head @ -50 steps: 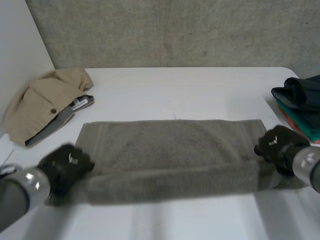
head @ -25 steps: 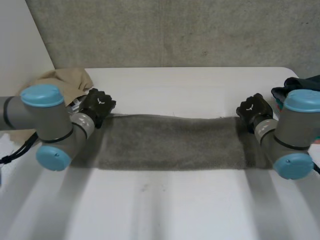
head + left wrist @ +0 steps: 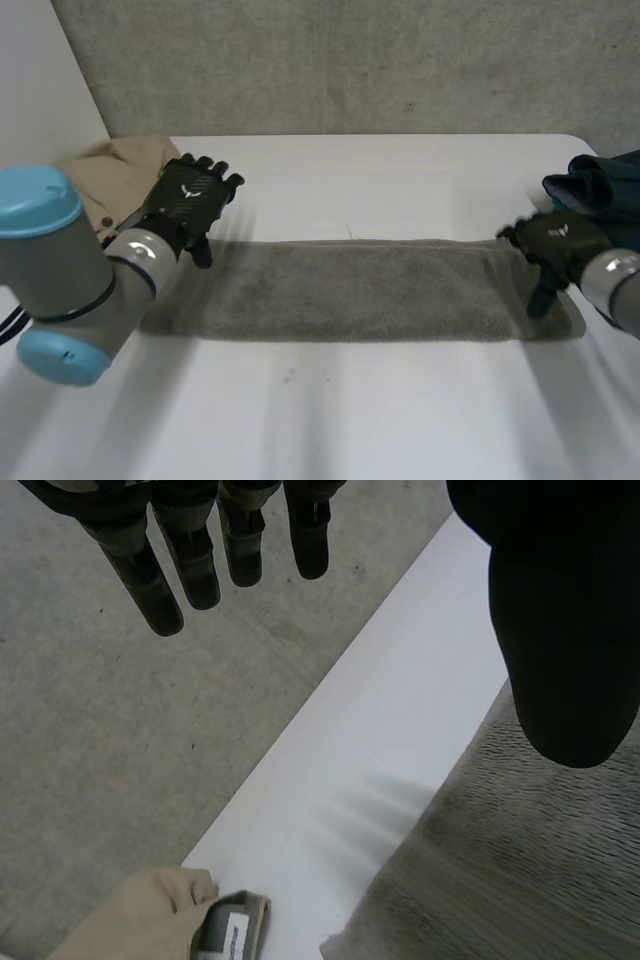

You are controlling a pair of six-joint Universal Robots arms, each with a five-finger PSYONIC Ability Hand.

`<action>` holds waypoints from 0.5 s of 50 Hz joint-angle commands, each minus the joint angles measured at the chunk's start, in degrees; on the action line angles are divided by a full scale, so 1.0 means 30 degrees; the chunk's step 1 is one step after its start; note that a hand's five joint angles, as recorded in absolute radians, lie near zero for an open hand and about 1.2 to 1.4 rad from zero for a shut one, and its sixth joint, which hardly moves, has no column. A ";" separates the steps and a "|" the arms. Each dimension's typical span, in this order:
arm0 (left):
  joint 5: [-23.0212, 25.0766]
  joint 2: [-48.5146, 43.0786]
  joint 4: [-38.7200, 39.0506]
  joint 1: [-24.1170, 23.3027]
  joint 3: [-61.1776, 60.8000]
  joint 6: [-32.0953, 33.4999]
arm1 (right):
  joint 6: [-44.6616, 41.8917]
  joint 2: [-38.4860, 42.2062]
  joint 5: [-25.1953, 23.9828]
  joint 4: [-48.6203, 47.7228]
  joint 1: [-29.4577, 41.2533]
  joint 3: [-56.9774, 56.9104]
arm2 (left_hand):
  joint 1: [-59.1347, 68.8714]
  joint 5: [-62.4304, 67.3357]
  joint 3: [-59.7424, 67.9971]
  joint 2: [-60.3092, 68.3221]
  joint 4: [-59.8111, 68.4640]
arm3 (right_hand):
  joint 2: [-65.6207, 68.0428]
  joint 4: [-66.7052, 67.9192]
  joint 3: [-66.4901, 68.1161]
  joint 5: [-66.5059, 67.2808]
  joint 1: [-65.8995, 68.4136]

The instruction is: Fold the laundry.

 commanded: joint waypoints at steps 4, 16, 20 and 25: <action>0.0023 0.0714 0.1744 0.0339 -0.2364 -0.0455 | -0.0490 0.0427 -0.0842 -0.2115 -0.1781 0.2412 | -0.0712 -0.0966 -0.0759 -0.0648 -0.0567 | 0.5630 0.5599 0.5584 0.5457 0.5839; 0.0023 0.0596 0.1803 0.0281 -0.2394 -0.0485 | -0.0929 0.2274 -0.0463 -0.3143 -0.2483 0.1769 | -0.0712 -0.0966 -0.0759 -0.0648 -0.0567 | 2.1146 2.1115 2.1100 2.0973 2.1355; 0.0023 0.0801 0.1803 0.0310 -0.2423 -0.0485 | -0.1310 0.1923 -0.0285 -0.3903 -0.3772 0.2091 | -0.0712 -0.0966 -0.0759 -0.0648 -0.0567 | 2.1146 2.1115 2.1100 2.0973 2.1355; 0.0023 0.1298 0.1803 0.0310 -0.2628 -0.0514 | -0.3030 0.0459 0.0035 -0.4109 -0.5119 0.2413 | -0.0712 -0.0966 -0.0759 -0.0648 -0.0567 | 2.1146 2.1115 2.1100 2.0973 2.1355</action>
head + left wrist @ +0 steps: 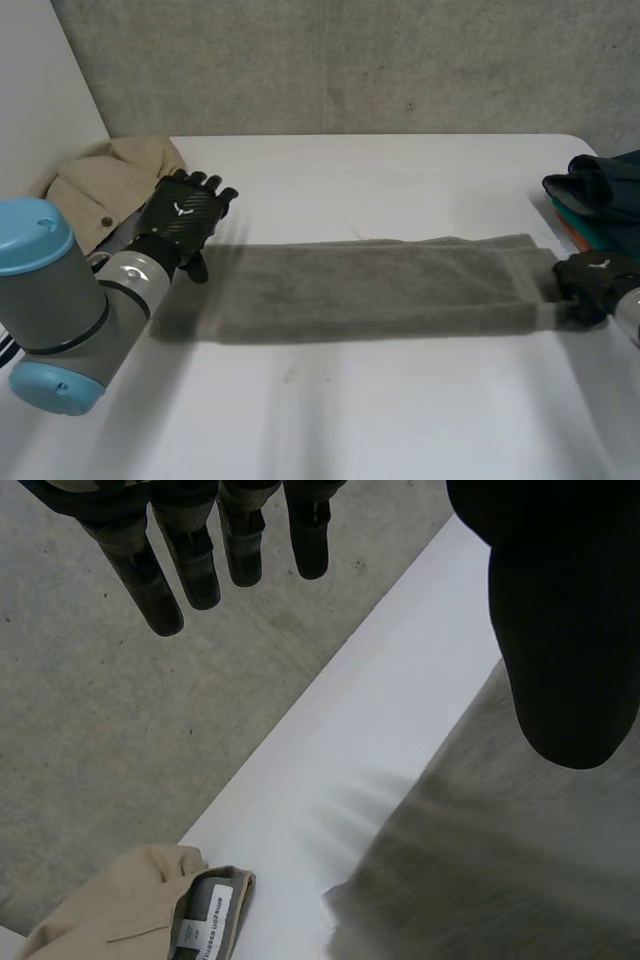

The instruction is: Fold the laundry.

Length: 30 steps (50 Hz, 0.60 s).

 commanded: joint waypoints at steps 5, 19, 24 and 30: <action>-0.0029 0.1246 -0.0069 0.0166 -0.0636 -0.0032 | -0.4175 -0.1970 0.0483 -0.0276 -0.2713 0.0343 | -0.0710 -0.0966 -0.0759 -0.0648 -0.0567 | 0.4113 0.3811 0.3987 0.4577 0.5252; -0.0059 0.3531 -0.0215 0.1162 -0.1721 -0.0500 | -0.4383 -0.3234 0.0015 -0.4133 0.9691 -0.1469 | -0.0710 -0.0966 -0.0759 -0.0648 -0.0567 | 0.4113 0.3811 0.3987 0.4577 0.5252; -0.0030 0.4528 -0.0215 0.1836 -0.2393 -0.1378 | -0.4500 -0.0307 -0.0717 -0.5957 1.4621 -0.3460 | -0.0710 -0.0966 -0.0759 -0.0648 -0.0567 | 0.4113 0.3811 0.3987 0.4577 0.5252; 0.0000 0.4735 -0.0215 0.2100 -0.3010 -0.1732 | -0.4734 0.4404 -0.1712 -0.4762 1.8434 -0.6652 | -0.0710 -0.0966 -0.0759 -0.0648 -0.0567 | 0.4113 0.3811 0.3987 0.4577 0.5252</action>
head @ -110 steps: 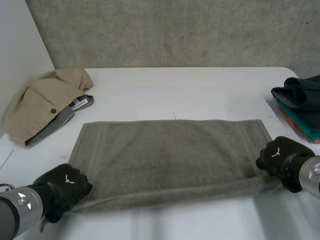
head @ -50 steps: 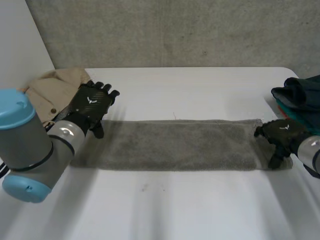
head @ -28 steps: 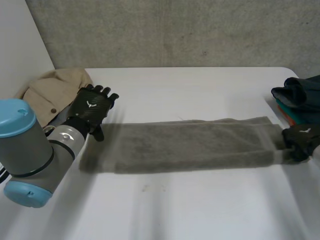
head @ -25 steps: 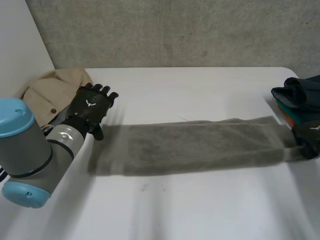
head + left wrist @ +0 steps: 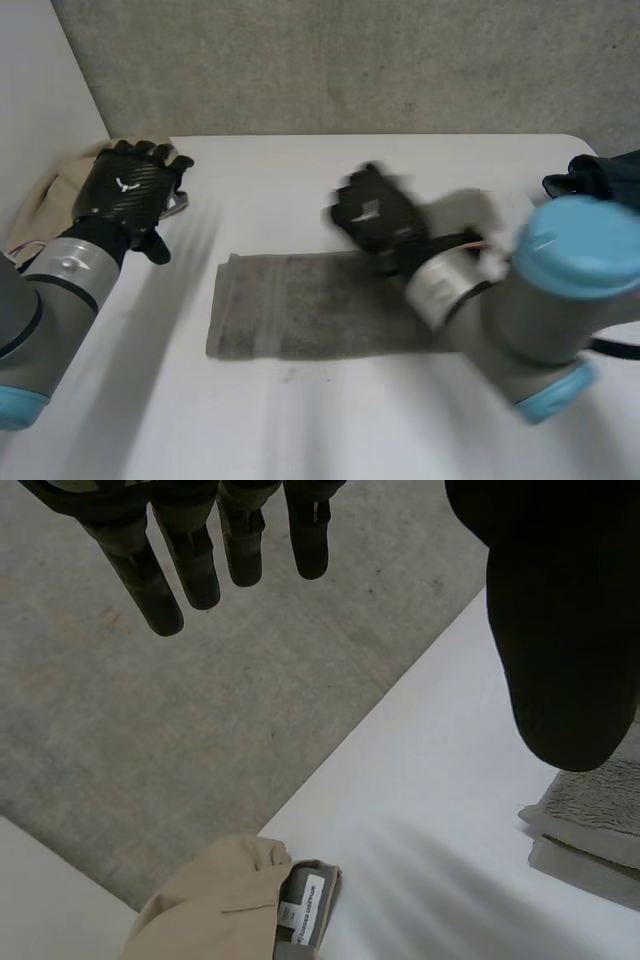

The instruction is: Fold the laundry.

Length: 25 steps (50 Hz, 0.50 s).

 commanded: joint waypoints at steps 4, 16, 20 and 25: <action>0.0032 0.0297 0.0026 0.0424 -0.0954 -0.0527 | -0.0423 0.7151 -0.1024 0.1733 0.5017 -0.4745 | -0.0710 -0.0966 -0.0759 -0.0648 -0.0567 | 0.4113 0.3782 0.3930 0.4445 0.5252; 0.0032 0.0209 0.0143 -0.0277 -0.0106 -0.0498 | 0.5921 0.2857 0.3073 0.2027 0.3503 -0.2704 | -0.0710 -0.0966 -0.0759 -0.0648 -0.0567 | -1.9220 -1.9551 -1.9403 -1.8888 -1.8082; 0.0032 -0.0025 0.0172 -0.1565 0.0480 -0.0527 | 0.7978 0.1154 0.3460 0.3544 0.1597 -0.1034 | -0.0710 -0.0966 -0.0759 -0.0648 -0.0567 | -1.9220 -1.9551 -1.9403 -1.8888 -1.8082; 0.0003 -0.1193 0.0202 -0.3642 0.1328 -0.0556 | 0.8277 0.0914 0.3577 0.5718 0.0332 0.0610 | -0.0710 -0.0966 -0.0759 -0.0648 -0.0567 | -1.9220 -1.9551 -1.9403 -1.8888 -1.8082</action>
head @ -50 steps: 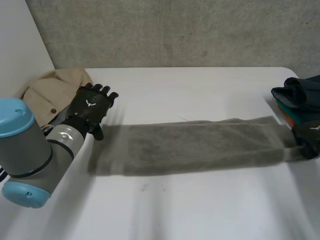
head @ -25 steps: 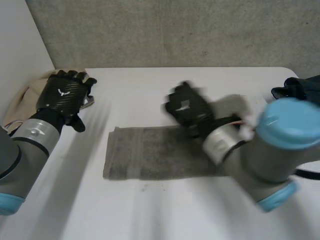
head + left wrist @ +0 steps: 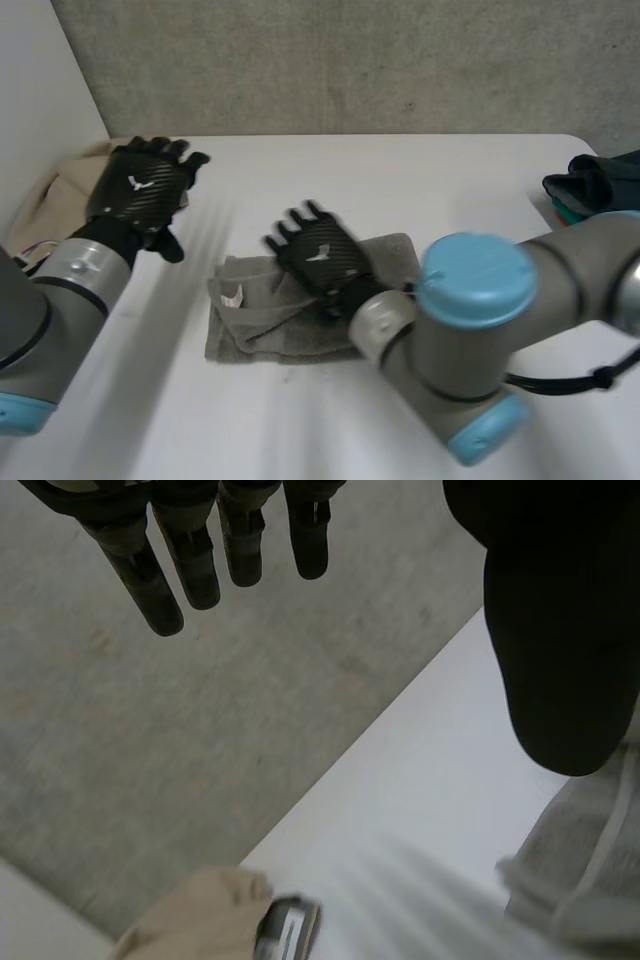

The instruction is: Fold the laundry.

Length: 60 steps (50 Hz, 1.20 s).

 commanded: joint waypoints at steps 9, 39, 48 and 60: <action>-0.0060 -0.5504 0.0000 -0.5654 0.3023 -0.0125 | 0.0448 -0.1391 0.0101 -0.0159 -0.5337 0.6018 | -0.0080 -0.0336 -0.0129 -0.0018 0.0063 | 0.0128 0.0060 0.0078 -0.0103 -0.0284; -0.6153 -0.8763 0.0234 -0.3783 0.5166 0.0197 | 0.0914 -0.1479 0.0159 -0.1541 -0.5017 0.6550 | 0.2445 0.2189 0.2396 0.2508 0.2588 | 0.5896 0.5828 0.5846 0.5665 0.5484; -0.5978 -0.6511 0.0234 -0.2961 0.2677 0.0139 | 0.1062 -0.1274 0.0217 -0.1630 -0.4813 0.6227 | 0.2333 0.2078 0.2285 0.2396 0.2477 | 1.8717 1.8648 1.8667 1.8486 1.8305; -0.5948 -0.2815 0.0263 -0.3723 0.1443 -0.0067 | -0.0312 -0.3557 0.0657 -0.0694 -0.6418 0.8041 | 0.1605 0.1349 0.1556 0.1667 0.1748 | 2.2649 2.2580 2.2599 2.2418 2.2237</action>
